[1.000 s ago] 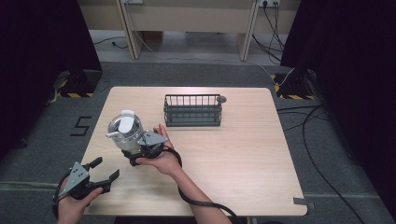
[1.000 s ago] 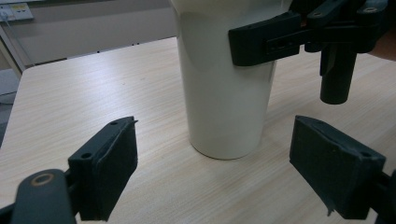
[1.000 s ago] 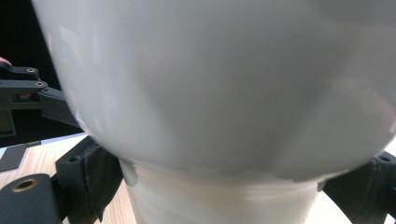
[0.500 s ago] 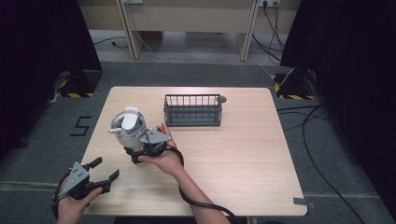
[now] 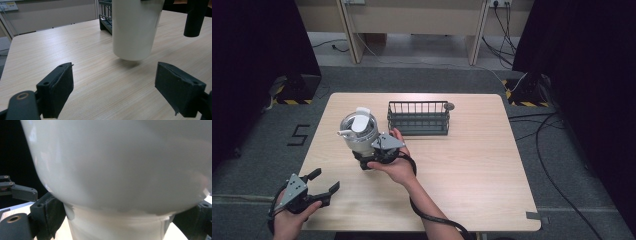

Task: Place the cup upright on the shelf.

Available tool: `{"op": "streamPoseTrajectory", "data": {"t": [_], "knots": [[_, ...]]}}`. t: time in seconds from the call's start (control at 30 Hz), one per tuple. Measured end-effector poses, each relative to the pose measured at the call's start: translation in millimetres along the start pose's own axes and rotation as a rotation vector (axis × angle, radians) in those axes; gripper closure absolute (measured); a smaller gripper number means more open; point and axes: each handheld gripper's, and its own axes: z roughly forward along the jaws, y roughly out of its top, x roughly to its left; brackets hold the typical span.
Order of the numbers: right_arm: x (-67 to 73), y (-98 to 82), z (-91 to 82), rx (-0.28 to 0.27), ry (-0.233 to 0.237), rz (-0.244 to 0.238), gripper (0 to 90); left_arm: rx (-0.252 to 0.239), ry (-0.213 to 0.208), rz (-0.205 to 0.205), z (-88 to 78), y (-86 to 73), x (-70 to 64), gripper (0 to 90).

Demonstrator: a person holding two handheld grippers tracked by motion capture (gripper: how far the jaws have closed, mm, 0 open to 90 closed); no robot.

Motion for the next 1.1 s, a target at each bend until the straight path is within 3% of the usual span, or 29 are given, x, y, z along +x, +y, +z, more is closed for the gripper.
{"op": "streamPoseTrajectory", "data": {"t": [1.1], "knots": [[-34.2, 22.3, -38.4, -0.035, -0.124, 0.015, 10.6, -0.003, 0.002, 0.000, -0.1, 0.4, -0.3, 14.7]]}}
